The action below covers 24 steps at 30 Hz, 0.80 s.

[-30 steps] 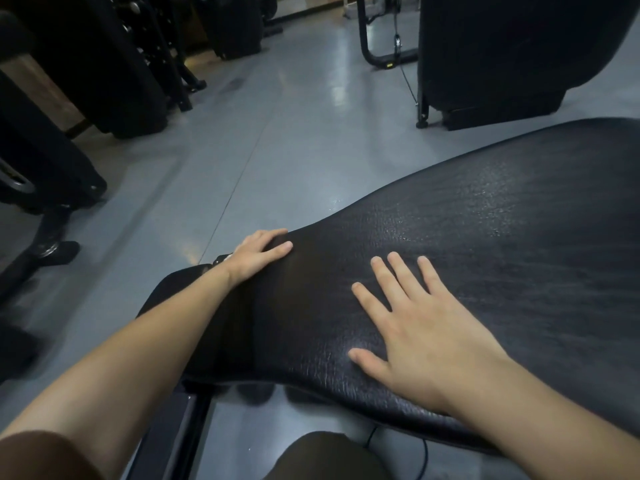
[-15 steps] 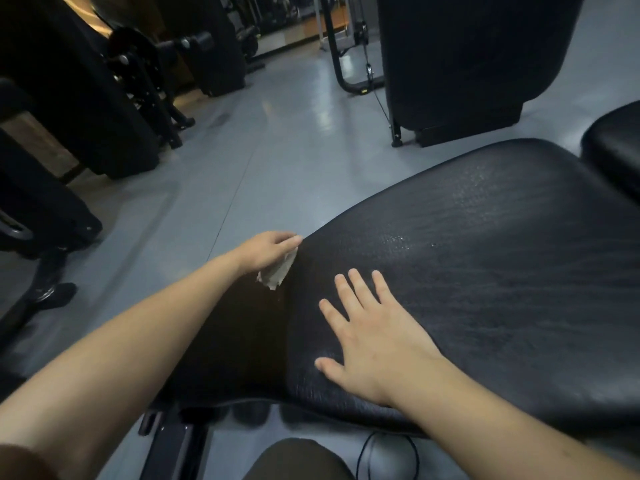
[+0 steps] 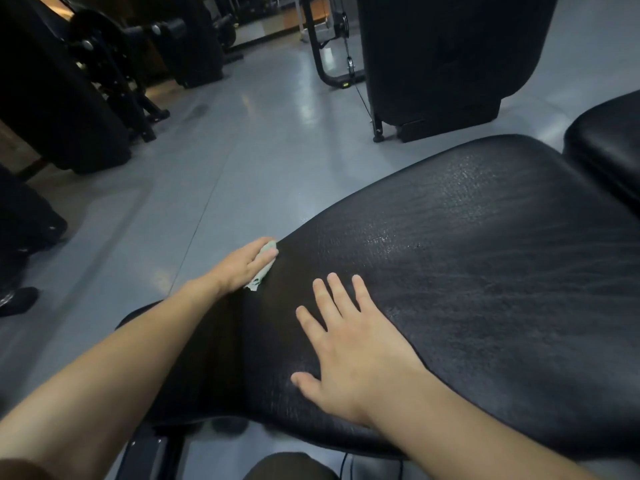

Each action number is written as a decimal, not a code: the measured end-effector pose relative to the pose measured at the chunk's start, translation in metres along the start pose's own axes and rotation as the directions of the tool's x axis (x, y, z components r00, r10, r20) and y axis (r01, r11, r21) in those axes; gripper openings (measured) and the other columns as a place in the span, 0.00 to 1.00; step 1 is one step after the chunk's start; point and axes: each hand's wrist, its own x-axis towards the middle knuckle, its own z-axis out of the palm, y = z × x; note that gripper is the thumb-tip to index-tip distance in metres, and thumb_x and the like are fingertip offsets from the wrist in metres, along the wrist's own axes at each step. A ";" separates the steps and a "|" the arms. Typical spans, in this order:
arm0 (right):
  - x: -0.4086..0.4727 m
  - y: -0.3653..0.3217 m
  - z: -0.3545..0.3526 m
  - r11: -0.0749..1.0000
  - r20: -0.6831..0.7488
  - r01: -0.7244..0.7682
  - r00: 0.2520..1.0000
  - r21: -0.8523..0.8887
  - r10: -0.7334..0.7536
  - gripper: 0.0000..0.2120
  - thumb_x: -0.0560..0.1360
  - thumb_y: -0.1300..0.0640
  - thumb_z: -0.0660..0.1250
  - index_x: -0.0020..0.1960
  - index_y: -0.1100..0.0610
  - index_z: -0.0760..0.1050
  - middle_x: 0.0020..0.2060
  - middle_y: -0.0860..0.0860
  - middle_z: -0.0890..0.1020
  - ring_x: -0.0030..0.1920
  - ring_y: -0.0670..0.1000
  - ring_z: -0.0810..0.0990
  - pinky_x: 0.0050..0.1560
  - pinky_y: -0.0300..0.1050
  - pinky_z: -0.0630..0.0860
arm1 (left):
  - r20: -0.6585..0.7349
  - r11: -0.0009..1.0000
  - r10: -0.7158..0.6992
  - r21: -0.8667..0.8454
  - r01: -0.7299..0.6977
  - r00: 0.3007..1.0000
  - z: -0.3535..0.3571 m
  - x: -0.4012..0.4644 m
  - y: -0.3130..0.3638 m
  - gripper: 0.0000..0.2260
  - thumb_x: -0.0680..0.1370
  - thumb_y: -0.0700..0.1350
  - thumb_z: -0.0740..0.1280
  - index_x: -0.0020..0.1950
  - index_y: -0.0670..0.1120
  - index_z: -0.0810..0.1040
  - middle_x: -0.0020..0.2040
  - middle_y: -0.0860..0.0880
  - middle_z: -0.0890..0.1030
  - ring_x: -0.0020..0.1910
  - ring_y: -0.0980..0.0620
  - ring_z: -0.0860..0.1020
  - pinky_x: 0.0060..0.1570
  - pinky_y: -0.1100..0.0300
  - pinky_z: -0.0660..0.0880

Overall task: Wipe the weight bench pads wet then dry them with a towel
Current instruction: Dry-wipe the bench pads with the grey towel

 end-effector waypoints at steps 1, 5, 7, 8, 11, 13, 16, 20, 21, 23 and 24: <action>0.000 0.000 0.000 1.000 0.001 -0.001 1.000 -0.001 0.001 0.40 0.79 0.32 0.44 0.82 0.56 0.42 0.78 0.66 0.38 0.78 0.66 0.34 0.73 0.69 0.35 | -0.016 1.000 -0.003 -0.018 0.003 1.000 0.003 0.003 0.005 0.32 0.76 0.72 0.50 0.70 0.53 0.70 0.66 0.52 0.77 0.67 0.51 0.74 0.69 0.50 0.67; -0.001 0.000 -0.004 1.000 0.003 -0.005 1.000 -0.004 0.005 0.40 0.79 0.32 0.45 0.82 0.56 0.43 0.79 0.66 0.39 0.78 0.66 0.34 0.74 0.69 0.35 | -0.083 0.997 0.002 -0.071 -0.008 0.997 0.015 0.010 0.037 0.28 0.79 0.70 0.47 0.64 0.53 0.72 0.62 0.53 0.77 0.62 0.51 0.74 0.65 0.52 0.67; -0.003 0.000 -0.007 1.000 0.009 -0.007 1.000 0.001 0.007 0.39 0.80 0.33 0.45 0.82 0.56 0.43 0.79 0.66 0.39 0.78 0.66 0.34 0.74 0.69 0.35 | -0.098 0.999 0.006 -0.051 -0.012 0.995 0.019 0.015 0.051 0.21 0.83 0.65 0.47 0.60 0.54 0.71 0.60 0.53 0.76 0.61 0.50 0.74 0.61 0.53 0.66; -0.003 0.000 -0.008 1.000 0.009 -0.009 1.000 0.005 0.008 0.39 0.80 0.33 0.45 0.82 0.55 0.44 0.79 0.65 0.39 0.78 0.66 0.34 0.74 0.69 0.34 | -0.101 0.999 0.010 -0.034 -0.014 0.995 0.019 0.018 0.058 0.19 0.84 0.63 0.47 0.60 0.54 0.71 0.60 0.53 0.76 0.60 0.50 0.73 0.60 0.54 0.66; -0.007 0.005 -0.014 1.000 0.036 -0.002 0.999 0.002 0.002 0.37 0.80 0.34 0.47 0.82 0.53 0.46 0.80 0.62 0.41 0.79 0.63 0.35 0.74 0.68 0.33 | -0.086 0.999 0.012 -0.035 -0.015 0.996 0.020 0.024 0.075 0.19 0.84 0.61 0.47 0.62 0.52 0.70 0.60 0.53 0.74 0.61 0.50 0.72 0.59 0.56 0.64; -0.017 0.021 -0.023 0.999 0.046 0.001 0.999 -0.052 0.002 0.36 0.81 0.34 0.47 0.82 0.53 0.47 0.81 0.60 0.44 0.80 0.62 0.38 0.74 0.69 0.33 | -0.080 0.999 0.012 -0.038 -0.015 0.997 0.020 0.029 0.085 0.23 0.83 0.65 0.47 0.63 0.51 0.70 0.61 0.52 0.74 0.62 0.49 0.73 0.61 0.53 0.66; -0.052 0.068 -0.038 0.992 -0.018 -0.084 0.996 -0.092 0.082 0.36 0.80 0.33 0.47 0.81 0.53 0.51 0.81 0.60 0.49 0.80 0.61 0.42 0.74 0.70 0.37 | -0.073 0.999 0.009 -0.045 -0.012 0.997 0.020 0.036 0.104 0.29 0.80 0.69 0.47 0.68 0.50 0.69 0.65 0.52 0.72 0.66 0.48 0.71 0.63 0.53 0.65; -0.108 0.135 -0.040 0.966 -0.156 -0.258 0.955 -0.018 0.252 0.35 0.76 0.32 0.49 0.69 0.53 0.76 0.71 0.60 0.74 0.73 0.62 0.70 0.70 0.71 0.65 | -0.067 0.999 0.035 -0.013 -0.036 0.997 0.023 0.053 0.139 0.23 0.85 0.61 0.49 0.73 0.49 0.67 0.69 0.52 0.69 0.67 0.49 0.69 0.60 0.57 0.62; -0.118 0.144 -0.040 0.956 -0.177 -0.293 0.941 0.007 0.290 0.35 0.74 0.33 0.51 0.65 0.54 0.80 0.67 0.60 0.78 0.70 0.62 0.74 0.67 0.71 0.69 | -0.073 0.999 0.050 -0.004 -0.051 0.996 0.024 0.057 0.149 0.23 0.85 0.60 0.49 0.73 0.49 0.68 0.70 0.52 0.69 0.69 0.49 0.69 0.61 0.57 0.62; -0.133 0.153 -0.042 0.937 -0.165 -0.346 0.922 0.055 0.350 0.34 0.73 0.33 0.52 0.62 0.55 0.81 0.65 0.61 0.79 0.69 0.63 0.75 0.65 0.70 0.71 | -0.081 0.994 0.106 0.009 -0.106 0.991 0.027 0.067 0.171 0.23 0.85 0.60 0.49 0.71 0.48 0.69 0.70 0.50 0.71 0.70 0.48 0.69 0.65 0.54 0.64; -0.138 0.153 -0.046 0.934 -0.177 -0.354 0.917 0.058 0.358 0.33 0.73 0.34 0.53 0.62 0.55 0.81 0.65 0.61 0.78 0.69 0.63 0.74 0.66 0.69 0.71 | -0.080 0.991 0.132 0.012 -0.131 0.988 0.028 0.071 0.183 0.23 0.85 0.59 0.48 0.70 0.47 0.70 0.69 0.49 0.72 0.69 0.47 0.70 0.66 0.53 0.64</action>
